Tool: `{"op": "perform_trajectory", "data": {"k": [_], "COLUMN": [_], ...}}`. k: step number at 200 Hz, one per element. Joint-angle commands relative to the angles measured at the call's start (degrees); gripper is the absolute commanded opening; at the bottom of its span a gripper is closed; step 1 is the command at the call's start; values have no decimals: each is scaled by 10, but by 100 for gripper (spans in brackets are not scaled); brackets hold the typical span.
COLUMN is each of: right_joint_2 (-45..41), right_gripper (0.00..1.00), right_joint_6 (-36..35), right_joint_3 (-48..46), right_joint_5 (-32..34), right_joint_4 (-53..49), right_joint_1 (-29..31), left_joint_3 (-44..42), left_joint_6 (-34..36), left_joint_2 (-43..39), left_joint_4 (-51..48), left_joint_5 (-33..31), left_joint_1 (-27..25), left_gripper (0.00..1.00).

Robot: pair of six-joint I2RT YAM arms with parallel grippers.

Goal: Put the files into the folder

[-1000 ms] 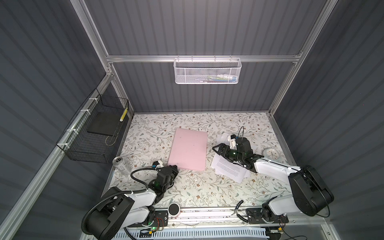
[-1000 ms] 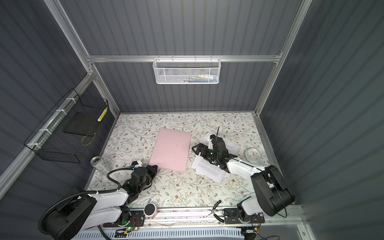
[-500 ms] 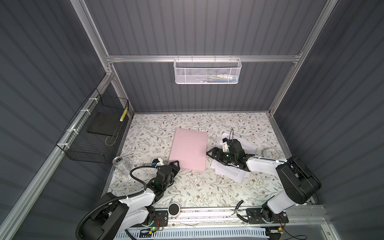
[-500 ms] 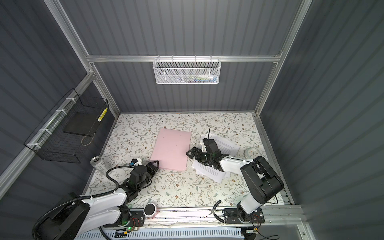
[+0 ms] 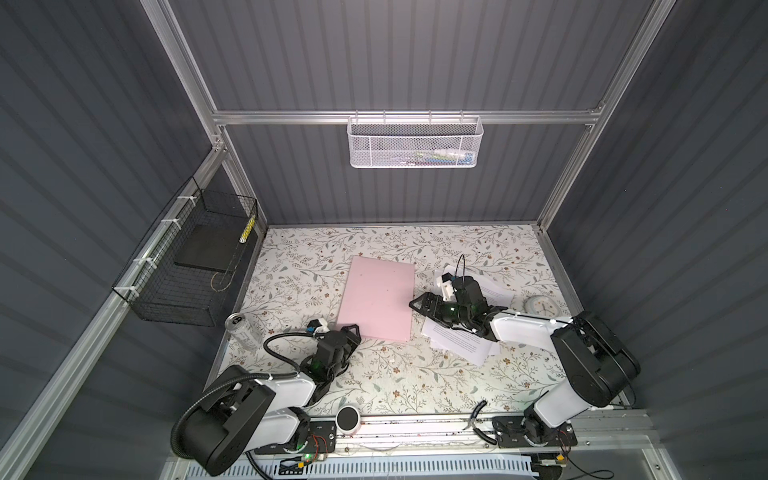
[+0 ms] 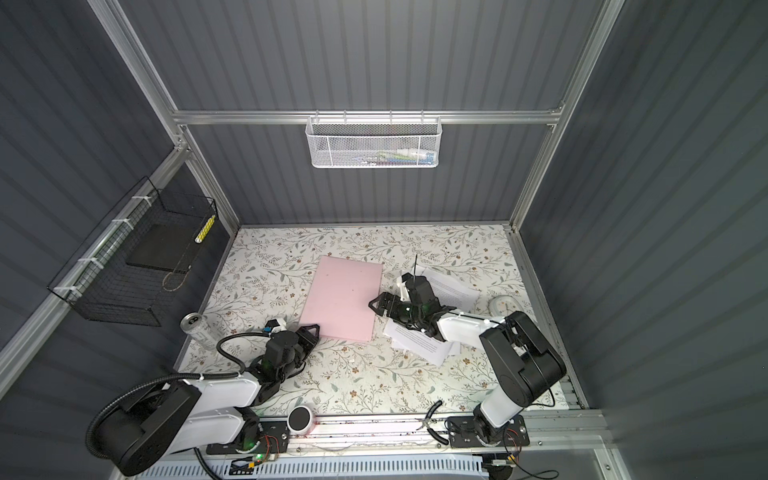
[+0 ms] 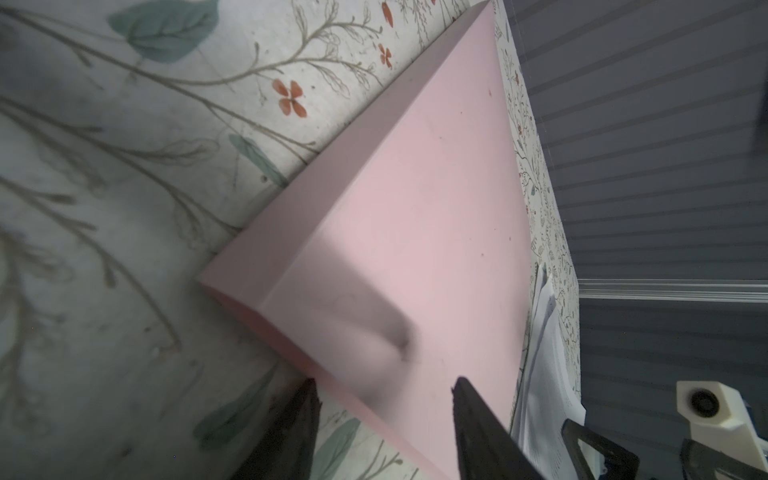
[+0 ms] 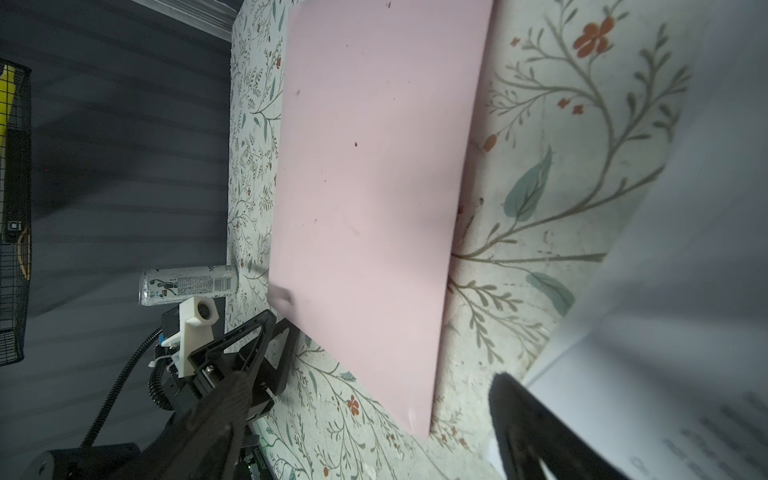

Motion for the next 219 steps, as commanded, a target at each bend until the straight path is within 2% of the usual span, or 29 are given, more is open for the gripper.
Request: {"op": "perform_trajectory", "data": {"k": [1,39,73,128,175,219], "right_joint_2": [7,7,10,17,29,31], "right_gripper": [92,92,92,92,92,92], "right_joint_6": [-8,-12,-14,-14,-13,-15], "right_joint_3": [13,15,16,17,19,21], "right_joint_5": [-1,1,0,0,-4,-3], "right_joint_4": [-3,-7,-7,-5,1,-2], "right_joint_1": [2,3,2,2,2,3], "left_joint_3": [-15,-24,-25,-19,-9,-2], "left_joint_6": [0,-16,-24,-15,19,24], "left_joint_2": [56,159,213,172,119,146], "left_joint_4": [101,245,319,253,201,224], "left_joint_5": [8,23,40,36,21,41], "left_joint_1": [-3,-3,-3,-3,-1,25], "left_gripper": [52,50,49,48,46,46]}}
